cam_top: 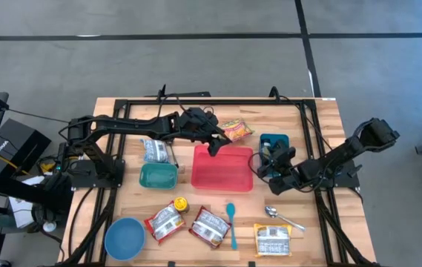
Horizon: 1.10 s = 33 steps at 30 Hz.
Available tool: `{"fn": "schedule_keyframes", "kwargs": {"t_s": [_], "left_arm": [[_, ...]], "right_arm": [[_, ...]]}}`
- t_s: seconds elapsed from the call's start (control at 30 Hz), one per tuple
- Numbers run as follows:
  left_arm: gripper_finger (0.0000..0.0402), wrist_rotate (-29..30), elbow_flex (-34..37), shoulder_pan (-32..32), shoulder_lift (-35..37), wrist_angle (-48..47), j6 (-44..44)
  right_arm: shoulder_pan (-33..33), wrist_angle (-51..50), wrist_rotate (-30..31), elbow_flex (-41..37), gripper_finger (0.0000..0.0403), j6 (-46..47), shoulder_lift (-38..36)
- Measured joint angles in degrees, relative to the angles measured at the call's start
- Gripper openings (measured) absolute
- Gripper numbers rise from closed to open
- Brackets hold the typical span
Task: Pick & Place Food Item
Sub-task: Put the yellow seasoning bottle into the blue bin
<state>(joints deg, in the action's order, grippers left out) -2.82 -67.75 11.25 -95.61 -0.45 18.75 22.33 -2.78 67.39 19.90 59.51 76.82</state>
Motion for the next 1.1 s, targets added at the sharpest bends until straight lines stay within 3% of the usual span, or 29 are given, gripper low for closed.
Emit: {"fn": "schedule_keyframes", "kwargs": {"t_s": [0.33, 0.53, 0.77, 0.97, 1.1], "left_arm": [[0.0266, -7.71, 0.0, -0.04, 0.64, -7.5, -0.52], [0.0266, -7.92, -0.11, -1.6, 5.07, -17.09, -0.82], [0.0266, -5.44, -0.04, -5.83, 12.97, -27.76, -0.71], [0.0266, 2.73, -0.03, -11.37, 17.82, -35.58, -0.56], [0.0266, 5.07, -0.06, -15.81, 18.88, -37.11, -0.95]], "right_arm": [[0.07, -0.26, -1.86, 1.99, 0.0166, -5.87, -0.02], [0.15, -0.28, -3.86, 4.32, 0.0147, -10.36, -0.02], [0.13, -0.18, -6.29, 6.4, 0.0127, -14.44, -0.07], [0.13, -0.18, -7.83, 7.04, 0.012, -15.15, -0.07], [0.13, -0.24, -7.84, 7.04, 0.012, -15.13, -0.07]]}}
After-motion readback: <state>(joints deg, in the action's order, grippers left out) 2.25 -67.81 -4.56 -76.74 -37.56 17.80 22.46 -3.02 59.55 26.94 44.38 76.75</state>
